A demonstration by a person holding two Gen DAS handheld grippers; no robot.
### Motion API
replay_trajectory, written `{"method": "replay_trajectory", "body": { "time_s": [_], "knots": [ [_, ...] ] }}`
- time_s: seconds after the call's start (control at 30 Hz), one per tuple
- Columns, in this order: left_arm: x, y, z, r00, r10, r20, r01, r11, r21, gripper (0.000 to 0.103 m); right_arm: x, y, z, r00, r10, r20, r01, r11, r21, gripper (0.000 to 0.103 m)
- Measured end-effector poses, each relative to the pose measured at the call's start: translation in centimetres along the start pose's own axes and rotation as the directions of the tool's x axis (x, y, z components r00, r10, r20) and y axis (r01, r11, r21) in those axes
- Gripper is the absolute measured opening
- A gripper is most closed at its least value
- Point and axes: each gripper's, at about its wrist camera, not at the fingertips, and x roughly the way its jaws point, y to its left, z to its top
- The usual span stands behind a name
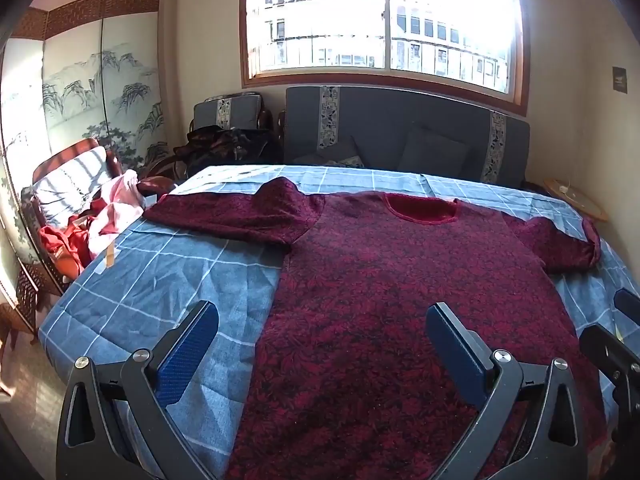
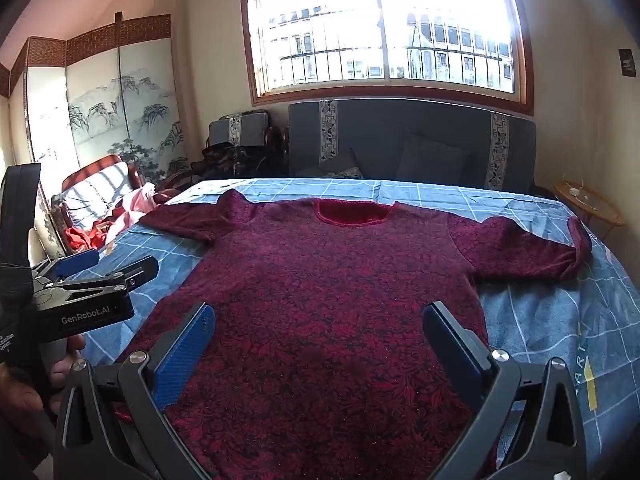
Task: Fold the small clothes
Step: 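Move the right gripper toward the sweater sleeve cuff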
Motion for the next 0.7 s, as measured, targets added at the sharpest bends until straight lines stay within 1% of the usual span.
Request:
{"method": "replay_trajectory", "body": {
  "time_s": [0.17,0.4,0.7],
  "knots": [
    [0.3,-0.1,-0.1,1.0,-0.005,0.0,0.005,1.0,0.007,0.103,1.1,-0.6,0.2,0.998,-0.048,-0.036,0.048,0.999,0.006,0.103],
    [0.5,-0.3,-0.2,1.0,-0.019,-0.004,0.019,1.0,0.012,0.103,2.7,-1.3,0.2,0.992,-0.091,-0.082,0.092,0.996,0.007,0.103],
    [1.2,-0.7,-0.4,1.0,-0.021,-0.019,0.022,0.999,0.026,0.103,4.6,-2.4,0.2,0.982,-0.134,-0.13,0.136,0.991,0.004,0.103]
  ]
}}
